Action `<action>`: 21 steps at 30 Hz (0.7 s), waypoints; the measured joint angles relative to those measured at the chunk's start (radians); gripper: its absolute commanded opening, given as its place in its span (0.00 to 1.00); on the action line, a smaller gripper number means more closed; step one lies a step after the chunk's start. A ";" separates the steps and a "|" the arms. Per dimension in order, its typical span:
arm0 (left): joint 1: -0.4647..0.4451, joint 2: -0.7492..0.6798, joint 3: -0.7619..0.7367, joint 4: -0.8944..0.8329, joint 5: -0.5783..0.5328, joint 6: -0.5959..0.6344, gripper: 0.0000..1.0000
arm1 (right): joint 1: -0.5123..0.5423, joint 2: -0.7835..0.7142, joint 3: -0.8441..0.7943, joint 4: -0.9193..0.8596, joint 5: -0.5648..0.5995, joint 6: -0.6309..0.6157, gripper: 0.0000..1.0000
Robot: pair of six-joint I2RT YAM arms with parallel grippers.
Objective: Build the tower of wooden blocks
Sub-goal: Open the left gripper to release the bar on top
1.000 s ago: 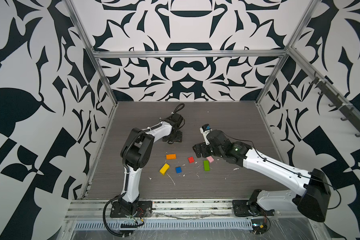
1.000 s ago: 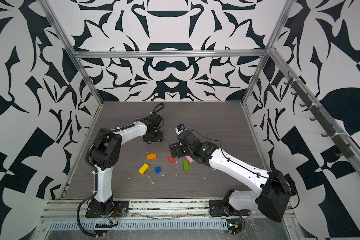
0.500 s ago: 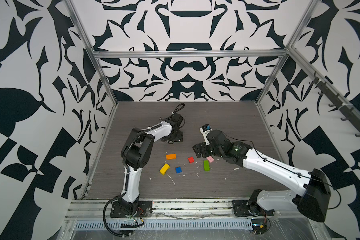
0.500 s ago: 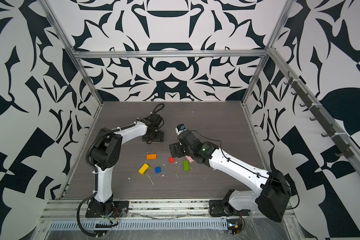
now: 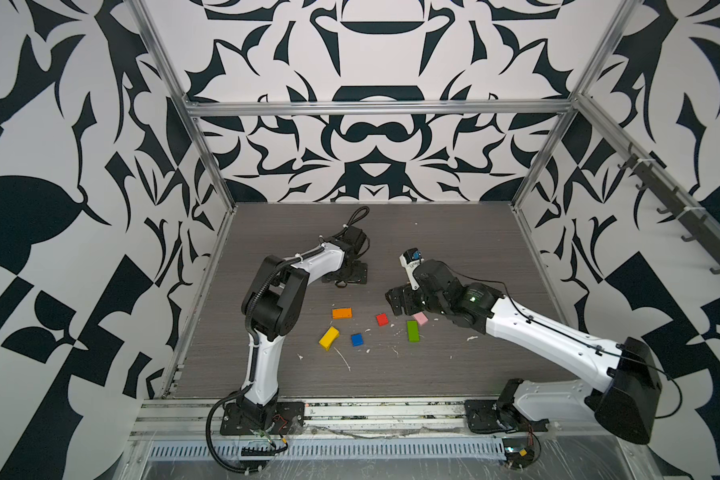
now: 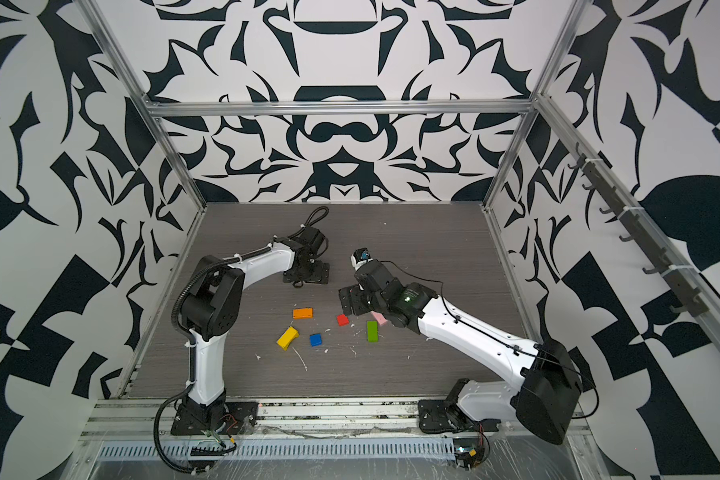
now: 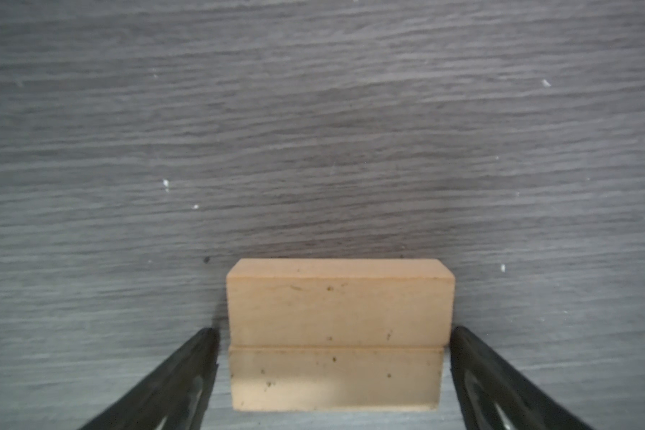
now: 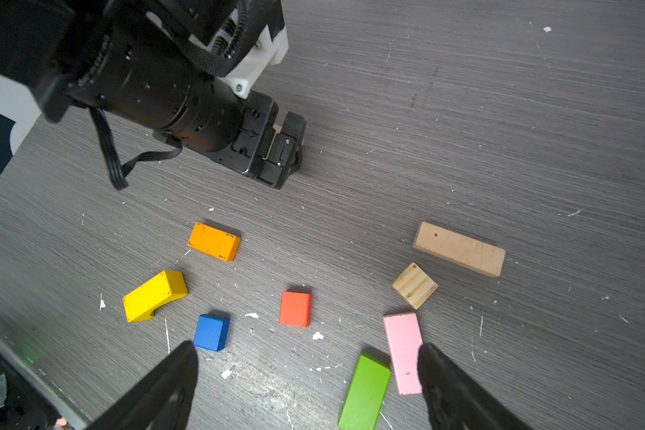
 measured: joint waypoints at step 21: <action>-0.035 -0.114 0.061 -0.090 -0.036 -0.026 1.00 | 0.000 -0.123 -0.008 -0.026 0.073 -0.010 0.97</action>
